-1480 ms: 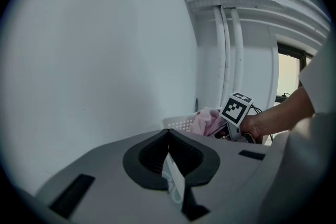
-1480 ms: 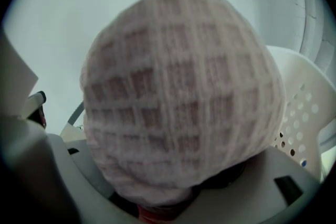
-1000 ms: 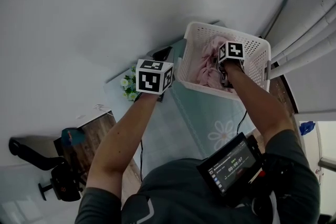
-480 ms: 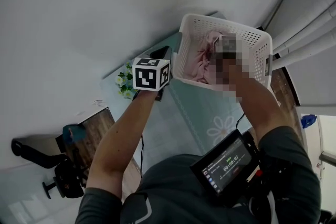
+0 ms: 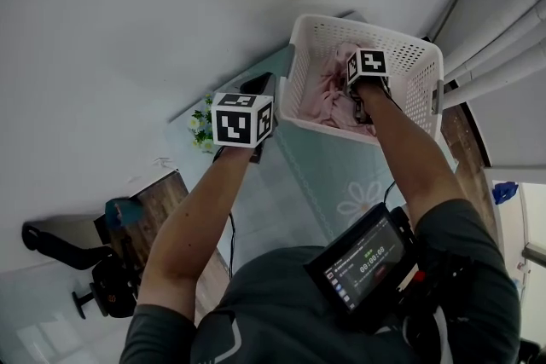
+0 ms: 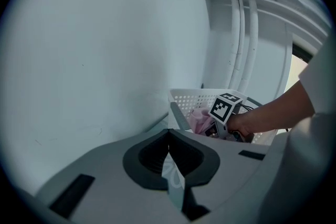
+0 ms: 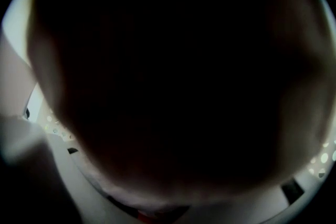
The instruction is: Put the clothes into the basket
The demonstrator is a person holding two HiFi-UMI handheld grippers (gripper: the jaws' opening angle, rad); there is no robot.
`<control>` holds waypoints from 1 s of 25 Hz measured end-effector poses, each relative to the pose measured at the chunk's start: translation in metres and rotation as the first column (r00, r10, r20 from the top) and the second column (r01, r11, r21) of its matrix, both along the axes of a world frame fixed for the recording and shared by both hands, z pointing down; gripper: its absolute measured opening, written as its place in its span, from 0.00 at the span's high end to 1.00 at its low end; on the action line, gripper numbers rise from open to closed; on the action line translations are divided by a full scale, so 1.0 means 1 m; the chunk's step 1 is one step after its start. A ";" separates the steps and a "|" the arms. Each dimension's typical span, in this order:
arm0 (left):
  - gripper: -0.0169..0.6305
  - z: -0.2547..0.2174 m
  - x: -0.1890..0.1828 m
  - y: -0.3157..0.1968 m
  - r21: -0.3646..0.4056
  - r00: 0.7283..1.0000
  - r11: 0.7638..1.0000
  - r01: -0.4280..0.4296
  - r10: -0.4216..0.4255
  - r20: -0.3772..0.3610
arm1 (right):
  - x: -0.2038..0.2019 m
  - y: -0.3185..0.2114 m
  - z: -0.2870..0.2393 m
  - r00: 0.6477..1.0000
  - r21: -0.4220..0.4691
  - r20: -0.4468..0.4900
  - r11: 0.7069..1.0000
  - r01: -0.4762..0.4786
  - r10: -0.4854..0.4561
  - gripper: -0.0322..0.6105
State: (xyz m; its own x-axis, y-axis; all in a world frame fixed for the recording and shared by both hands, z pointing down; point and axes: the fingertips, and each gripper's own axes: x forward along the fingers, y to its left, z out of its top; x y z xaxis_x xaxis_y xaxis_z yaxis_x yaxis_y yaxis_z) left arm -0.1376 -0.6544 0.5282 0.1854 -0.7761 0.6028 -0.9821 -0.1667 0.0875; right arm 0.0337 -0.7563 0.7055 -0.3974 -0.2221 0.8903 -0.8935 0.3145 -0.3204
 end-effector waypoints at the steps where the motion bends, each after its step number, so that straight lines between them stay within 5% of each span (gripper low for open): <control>1: 0.96 -0.001 0.000 0.001 0.000 1.000 1.000 0.002 -0.002 0.002 | 0.001 0.000 0.000 1.000 0.002 -0.002 1.000 -0.001 0.001 0.40; 14: 0.96 -0.036 -0.005 0.022 0.053 1.000 0.998 0.015 -0.016 0.020 | 0.009 0.008 -0.016 0.999 -0.021 0.012 0.999 -0.046 0.046 0.32; 25: 0.96 -0.082 -0.003 0.062 0.165 1.000 0.986 0.008 -0.003 -0.028 | 0.024 0.020 -0.111 0.990 0.116 0.094 0.987 -0.115 0.104 0.32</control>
